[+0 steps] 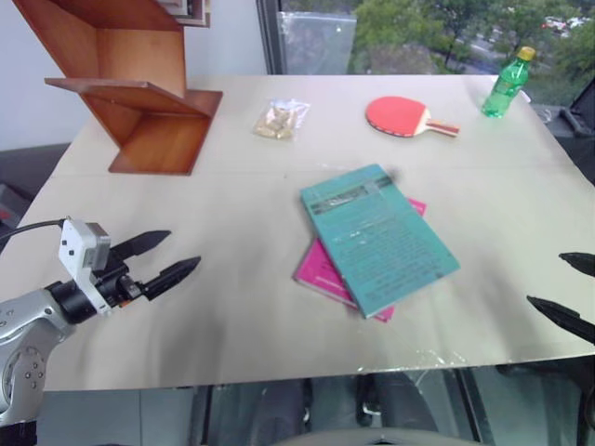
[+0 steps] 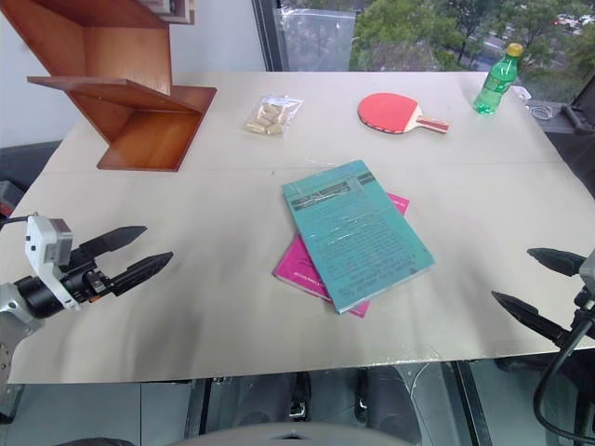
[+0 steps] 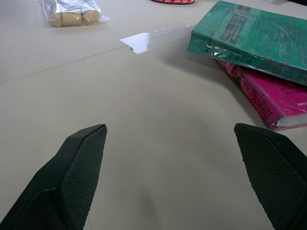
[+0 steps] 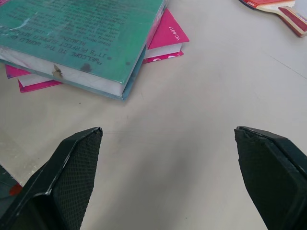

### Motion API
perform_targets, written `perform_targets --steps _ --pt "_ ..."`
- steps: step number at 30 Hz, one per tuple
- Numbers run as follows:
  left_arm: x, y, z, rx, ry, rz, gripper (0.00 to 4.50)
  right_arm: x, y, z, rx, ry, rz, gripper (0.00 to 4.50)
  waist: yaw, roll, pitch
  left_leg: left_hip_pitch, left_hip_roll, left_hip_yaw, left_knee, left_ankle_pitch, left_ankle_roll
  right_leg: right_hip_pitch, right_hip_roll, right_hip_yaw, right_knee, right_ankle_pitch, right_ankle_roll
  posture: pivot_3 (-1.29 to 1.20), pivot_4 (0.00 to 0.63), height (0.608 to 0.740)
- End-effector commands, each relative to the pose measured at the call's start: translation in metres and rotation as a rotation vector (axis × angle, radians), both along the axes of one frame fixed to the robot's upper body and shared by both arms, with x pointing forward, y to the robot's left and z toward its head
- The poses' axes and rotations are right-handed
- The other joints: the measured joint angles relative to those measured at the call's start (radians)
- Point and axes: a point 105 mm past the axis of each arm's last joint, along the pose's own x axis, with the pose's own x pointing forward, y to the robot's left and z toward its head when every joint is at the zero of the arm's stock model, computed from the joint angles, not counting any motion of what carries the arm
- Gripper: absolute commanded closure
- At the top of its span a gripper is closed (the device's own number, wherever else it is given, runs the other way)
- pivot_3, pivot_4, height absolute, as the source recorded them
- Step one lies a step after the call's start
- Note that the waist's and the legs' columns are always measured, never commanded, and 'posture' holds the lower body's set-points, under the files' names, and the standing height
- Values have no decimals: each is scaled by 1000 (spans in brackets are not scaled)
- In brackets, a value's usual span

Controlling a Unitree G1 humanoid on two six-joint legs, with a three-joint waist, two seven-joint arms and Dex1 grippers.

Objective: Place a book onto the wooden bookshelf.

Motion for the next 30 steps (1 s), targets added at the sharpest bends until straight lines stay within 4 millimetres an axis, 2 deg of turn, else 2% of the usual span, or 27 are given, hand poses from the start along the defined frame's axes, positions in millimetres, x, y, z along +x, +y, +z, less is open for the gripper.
perform_targets --steps 1,3,6,8,9,12,16,19,22,25,30 --pt "3 -6 11 4 -36 -33 41 7 -1 10 -42 -54 -7 0 0 0 0 0 0 0 0 0 0 0 0 0 0 0 0 0 150 740" --pt "6 -19 14 -3 -54 -82 41 16 3 6 -70 -75 -11 0 0 0 0 0 0 1 0 0 0 0 0 0 0 0 0 0 150 740" --pt "6 -26 17 7 -69 -120 41 19 6 4 -64 -74 -10 0 0 0 0 0 -1 2 0 -1 1 0 0 1 0 -1 -1 0 150 740" --pt "5 -29 18 15 -74 -147 0 21 5 2 -60 -63 -17 501 0 0 0 0 0 2 0 0 0 0 0 1 0 0 0 0 150 740" --pt "4 -31 18 18 -74 -156 0 21 4 1 -59 -59 -19 806 0 0 0 0 0 2 0 0 -1 -1 1 1 0 0 0 0 150 740" --pt "0 -37 19 29 -71 -205 0 30 -1 2 -54 -47 -54 2088 -2 0 0 0 0 2 0 1 -1 -1 2 1 0 1 1 0 150 740" --pt "-9 -57 17 12 -43 -319 0 72 -2 -1 -192 -146 -99 4040 -8 -1 1 2 0 6 0 0 -1 -1 1 5 0 -1 -1 0 150 740" --pt "-9 -62 15 10 -38 -340 0 97 0 -18 -269 -128 -87 4040 -5 0 1 4 0 7 0 0 -1 -1 1 6 1 -1 -2 0 150 740" --pt "-8 -65 15 0 -46 -337 0 113 11 -27 -245 -114 -52 4040 -1 1 2 2 0 6 -1 1 -1 -2 4 4 3 0 0 0 150 740" --pt "-10 -70 11 -10 -37 -332 0 116 42 -39 -204 -80 88 4040 -3 2 2 2 0 6 -1 1 -1 -2 4 5 2 1 -1 0 150 740" --pt "-11 -72 6 -19 -28 -308 0 104 96 -38 -64 -70 291 4040 -3 2 2 0 0 6 -1 1 -1 -2 3 4 1 2 -1 0 150 740"
